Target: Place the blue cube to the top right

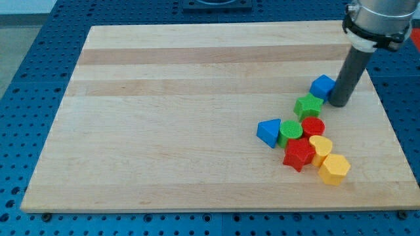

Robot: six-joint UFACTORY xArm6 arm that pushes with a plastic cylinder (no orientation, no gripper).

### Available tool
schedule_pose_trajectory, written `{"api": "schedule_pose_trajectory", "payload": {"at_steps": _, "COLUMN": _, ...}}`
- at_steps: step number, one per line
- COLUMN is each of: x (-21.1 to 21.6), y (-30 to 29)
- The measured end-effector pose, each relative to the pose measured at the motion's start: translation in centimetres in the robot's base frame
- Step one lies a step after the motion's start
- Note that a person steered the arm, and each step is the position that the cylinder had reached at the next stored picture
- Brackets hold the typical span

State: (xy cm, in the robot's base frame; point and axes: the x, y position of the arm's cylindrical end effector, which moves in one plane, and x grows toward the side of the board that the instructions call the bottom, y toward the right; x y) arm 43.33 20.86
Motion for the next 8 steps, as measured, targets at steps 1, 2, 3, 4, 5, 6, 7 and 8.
{"api": "schedule_pose_trajectory", "payload": {"at_steps": 1, "x": 0.0, "y": -2.0}}
{"api": "schedule_pose_trajectory", "payload": {"at_steps": 2, "x": -1.0, "y": -3.2}}
{"api": "schedule_pose_trajectory", "payload": {"at_steps": 3, "x": -3.0, "y": -4.3}}
{"api": "schedule_pose_trajectory", "payload": {"at_steps": 4, "x": -5.9, "y": -6.2}}
{"api": "schedule_pose_trajectory", "payload": {"at_steps": 5, "x": -9.0, "y": -6.7}}
{"api": "schedule_pose_trajectory", "payload": {"at_steps": 6, "x": -10.9, "y": -6.4}}
{"api": "schedule_pose_trajectory", "payload": {"at_steps": 7, "x": -10.9, "y": -6.2}}
{"api": "schedule_pose_trajectory", "payload": {"at_steps": 8, "x": -10.6, "y": -6.2}}
